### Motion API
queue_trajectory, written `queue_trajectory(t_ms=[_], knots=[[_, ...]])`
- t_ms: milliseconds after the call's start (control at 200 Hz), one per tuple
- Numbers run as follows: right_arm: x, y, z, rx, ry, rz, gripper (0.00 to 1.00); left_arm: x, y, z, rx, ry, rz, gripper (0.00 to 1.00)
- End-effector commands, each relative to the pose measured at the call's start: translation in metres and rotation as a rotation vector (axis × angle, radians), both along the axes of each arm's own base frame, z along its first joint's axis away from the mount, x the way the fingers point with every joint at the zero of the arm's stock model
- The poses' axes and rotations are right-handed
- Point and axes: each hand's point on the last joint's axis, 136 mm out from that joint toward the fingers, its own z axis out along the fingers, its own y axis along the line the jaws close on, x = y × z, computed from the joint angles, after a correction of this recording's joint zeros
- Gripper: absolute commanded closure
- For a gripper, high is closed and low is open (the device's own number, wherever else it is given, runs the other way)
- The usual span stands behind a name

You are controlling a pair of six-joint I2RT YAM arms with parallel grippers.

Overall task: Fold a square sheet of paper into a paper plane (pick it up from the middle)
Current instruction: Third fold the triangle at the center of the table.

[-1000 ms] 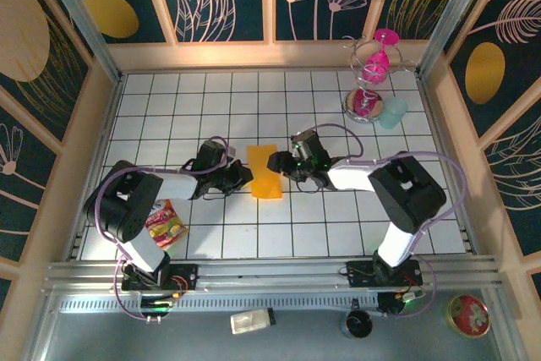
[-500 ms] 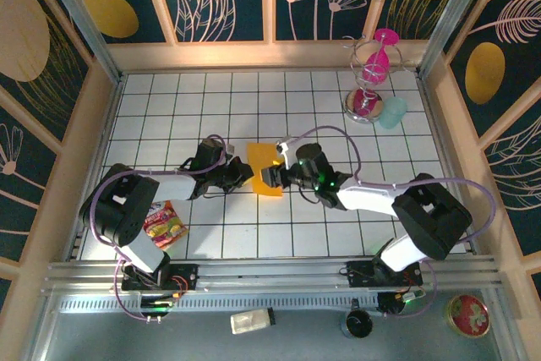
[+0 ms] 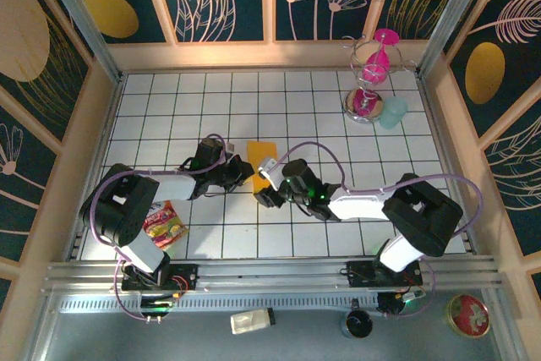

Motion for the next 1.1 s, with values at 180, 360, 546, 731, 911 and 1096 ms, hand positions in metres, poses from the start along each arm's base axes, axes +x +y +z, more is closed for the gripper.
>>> queue_trajectory(t_ms=[180, 360, 546, 731, 911, 1096], knots=[[0.012, -0.003, -0.022, -0.097, -0.117, -0.039, 0.42, 0.002, 0.000, 0.005, -0.016, 0.004, -0.005, 0.98], [0.020, -0.009, -0.021, -0.122, -0.170, -0.079, 0.47, 0.003, -0.001, 0.004, -0.012, 0.004, -0.007, 0.98], [0.019, -0.007, -0.012, -0.100, -0.182, -0.068, 0.57, 0.003, 0.000, 0.003, -0.003, 0.007, -0.008, 0.98], [0.011, -0.001, 0.000, -0.048, -0.162, -0.033, 0.61, 0.002, 0.000, 0.001, 0.000, 0.009, -0.009, 0.97], [0.001, 0.007, -0.008, -0.039, -0.111, 0.024, 0.65, 0.002, 0.000, 0.004, -0.002, 0.005, -0.010, 0.96], [0.003, 0.007, -0.011, -0.037, -0.103, 0.014, 0.74, 0.001, 0.000, 0.005, -0.010, 0.005, -0.011, 0.95]])
